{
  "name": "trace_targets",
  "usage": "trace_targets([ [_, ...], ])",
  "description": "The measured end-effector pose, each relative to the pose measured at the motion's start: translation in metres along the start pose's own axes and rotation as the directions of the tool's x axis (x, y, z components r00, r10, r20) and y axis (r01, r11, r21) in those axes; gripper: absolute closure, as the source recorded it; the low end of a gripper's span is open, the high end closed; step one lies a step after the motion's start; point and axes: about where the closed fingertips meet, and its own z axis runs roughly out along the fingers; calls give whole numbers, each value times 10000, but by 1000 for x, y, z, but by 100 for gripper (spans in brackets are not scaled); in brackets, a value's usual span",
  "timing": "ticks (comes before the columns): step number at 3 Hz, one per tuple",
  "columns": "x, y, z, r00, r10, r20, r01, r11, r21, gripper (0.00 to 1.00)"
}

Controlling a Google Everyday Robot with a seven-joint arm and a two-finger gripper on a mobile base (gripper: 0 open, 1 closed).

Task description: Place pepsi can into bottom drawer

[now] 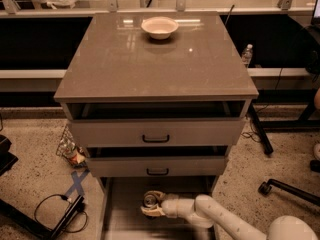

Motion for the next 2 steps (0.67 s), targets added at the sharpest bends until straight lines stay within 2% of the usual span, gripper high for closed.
trace_targets([
  [2,48,13,33,9998,-34,210,41,9995,-323,100],
])
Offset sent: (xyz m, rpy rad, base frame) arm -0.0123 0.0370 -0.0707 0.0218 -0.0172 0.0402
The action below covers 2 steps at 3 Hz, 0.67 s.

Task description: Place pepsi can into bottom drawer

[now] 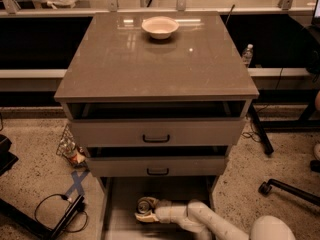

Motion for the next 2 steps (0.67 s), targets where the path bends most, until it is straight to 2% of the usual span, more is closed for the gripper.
trace_targets([
  [1,8,2,5,10000,-6,-16,6,10000,-20,100],
  [2,8,4,7,10000,5,0,-5,10000,-51,82],
])
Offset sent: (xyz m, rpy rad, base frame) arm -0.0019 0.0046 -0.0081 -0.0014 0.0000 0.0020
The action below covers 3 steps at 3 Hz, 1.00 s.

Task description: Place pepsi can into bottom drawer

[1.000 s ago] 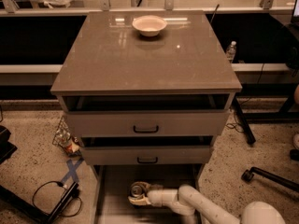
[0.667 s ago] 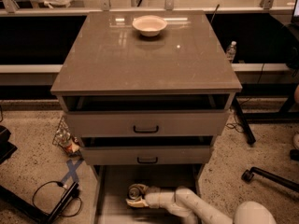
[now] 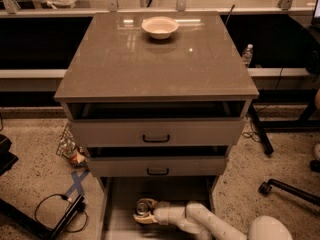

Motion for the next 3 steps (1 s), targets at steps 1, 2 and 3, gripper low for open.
trace_targets([
  [1,0,2,2,10000,14,21,-14,10000,-43,51],
  [2,-1,3,4,10000,22,34,-22,10000,-69,28],
  [3,-1,4,6,10000,32,49,-31,9999,-101,4],
])
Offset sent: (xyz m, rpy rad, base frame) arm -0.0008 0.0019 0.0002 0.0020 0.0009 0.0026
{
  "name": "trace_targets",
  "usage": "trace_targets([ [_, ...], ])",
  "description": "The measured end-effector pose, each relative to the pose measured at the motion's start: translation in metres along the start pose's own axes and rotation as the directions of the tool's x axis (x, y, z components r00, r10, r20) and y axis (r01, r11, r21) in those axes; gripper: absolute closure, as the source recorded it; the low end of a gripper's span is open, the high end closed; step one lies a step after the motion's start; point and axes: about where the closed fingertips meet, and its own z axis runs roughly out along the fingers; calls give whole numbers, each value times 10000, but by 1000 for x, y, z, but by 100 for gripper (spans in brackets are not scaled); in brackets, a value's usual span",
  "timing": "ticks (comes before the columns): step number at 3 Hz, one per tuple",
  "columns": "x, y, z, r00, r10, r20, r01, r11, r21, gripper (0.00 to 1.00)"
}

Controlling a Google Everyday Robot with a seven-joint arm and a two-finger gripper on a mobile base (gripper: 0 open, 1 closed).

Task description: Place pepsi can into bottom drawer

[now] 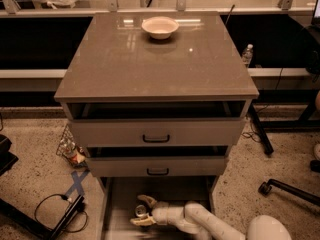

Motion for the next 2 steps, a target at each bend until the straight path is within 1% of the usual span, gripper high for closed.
trace_targets([
  [1,0,1,1,10000,6,9,-6,10000,-18,0],
  [2,0,1,1,10000,6,9,-6,10000,-19,0],
])
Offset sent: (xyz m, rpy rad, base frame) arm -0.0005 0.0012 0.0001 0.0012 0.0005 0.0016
